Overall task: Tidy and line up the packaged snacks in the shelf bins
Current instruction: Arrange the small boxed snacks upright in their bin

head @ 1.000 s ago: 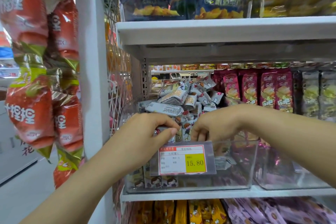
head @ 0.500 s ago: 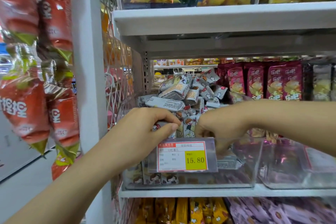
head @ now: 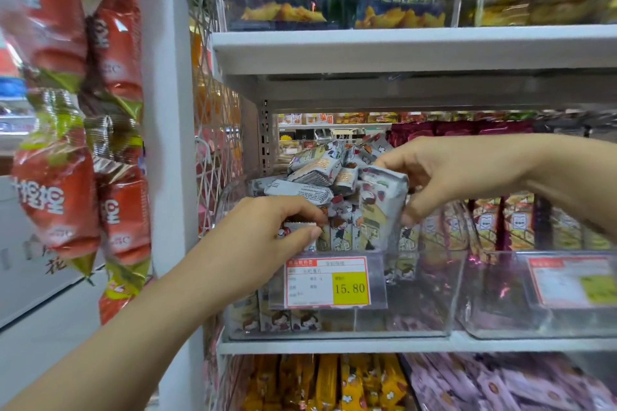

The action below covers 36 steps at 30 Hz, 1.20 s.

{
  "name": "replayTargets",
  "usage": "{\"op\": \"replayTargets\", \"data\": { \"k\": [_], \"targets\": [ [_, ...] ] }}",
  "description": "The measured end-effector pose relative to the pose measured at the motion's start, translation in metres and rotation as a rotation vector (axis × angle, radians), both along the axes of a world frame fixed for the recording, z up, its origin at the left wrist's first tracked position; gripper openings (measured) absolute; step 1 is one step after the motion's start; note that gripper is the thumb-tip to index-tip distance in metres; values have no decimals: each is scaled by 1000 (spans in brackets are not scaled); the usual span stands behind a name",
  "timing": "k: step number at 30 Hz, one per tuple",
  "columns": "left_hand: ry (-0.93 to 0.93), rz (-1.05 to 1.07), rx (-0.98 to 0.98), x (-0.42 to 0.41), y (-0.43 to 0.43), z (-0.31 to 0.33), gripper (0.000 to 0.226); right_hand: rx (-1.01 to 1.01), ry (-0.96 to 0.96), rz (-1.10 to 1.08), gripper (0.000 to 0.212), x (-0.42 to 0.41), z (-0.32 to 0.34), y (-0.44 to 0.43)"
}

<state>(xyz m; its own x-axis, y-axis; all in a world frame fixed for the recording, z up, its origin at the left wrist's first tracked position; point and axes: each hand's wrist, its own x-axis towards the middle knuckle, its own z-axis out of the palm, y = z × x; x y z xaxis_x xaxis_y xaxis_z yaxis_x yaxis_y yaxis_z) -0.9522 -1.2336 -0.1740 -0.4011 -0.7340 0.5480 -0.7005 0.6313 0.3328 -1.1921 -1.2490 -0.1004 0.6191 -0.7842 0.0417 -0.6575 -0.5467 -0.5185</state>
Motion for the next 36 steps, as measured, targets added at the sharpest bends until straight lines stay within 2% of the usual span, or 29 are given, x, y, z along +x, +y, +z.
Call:
{"op": "replayTargets", "data": {
  "k": [7, 11, 14, 17, 21, 24, 26, 29, 33, 36],
  "targets": [
    [8, 10, -4, 1, -1, -1, 16, 27, -28, -17, 39, 8, -3, 8],
    [8, 14, -25, 1, -1, -3, 17, 204, -37, 14, 44, 15, -5, 12],
    [14, 8, -34, 1, -1, -3, 17, 211, -158, -13, 39, 21, -13, 15],
    [19, -4, -41, 2, -1, -3, 18, 134, -378, -70, 32, 25, -14, 18],
    [42, -25, -59, 2, -2, -3, 21, -221, -458, -227, 12, 19, -9, 19],
    [72, -16, -126, 5, 0, -1, 30, -232, -640, -255, 10, 16, -11, 19],
    [133, -23, -167, 7, 3, 3, 32, -163, -671, -247, 15, 15, -15, 21],
    [249, -63, -113, 5, 6, 7, 28, -114, -605, -227, 15, 18, -24, 24],
    [364, -90, -145, 1, 4, 10, 40, -176, -295, -244, 23, 25, -27, 23],
    [348, -112, -125, -3, 2, 12, 45, -76, -143, -179, 30, 30, -27, 26]
  ]
}}
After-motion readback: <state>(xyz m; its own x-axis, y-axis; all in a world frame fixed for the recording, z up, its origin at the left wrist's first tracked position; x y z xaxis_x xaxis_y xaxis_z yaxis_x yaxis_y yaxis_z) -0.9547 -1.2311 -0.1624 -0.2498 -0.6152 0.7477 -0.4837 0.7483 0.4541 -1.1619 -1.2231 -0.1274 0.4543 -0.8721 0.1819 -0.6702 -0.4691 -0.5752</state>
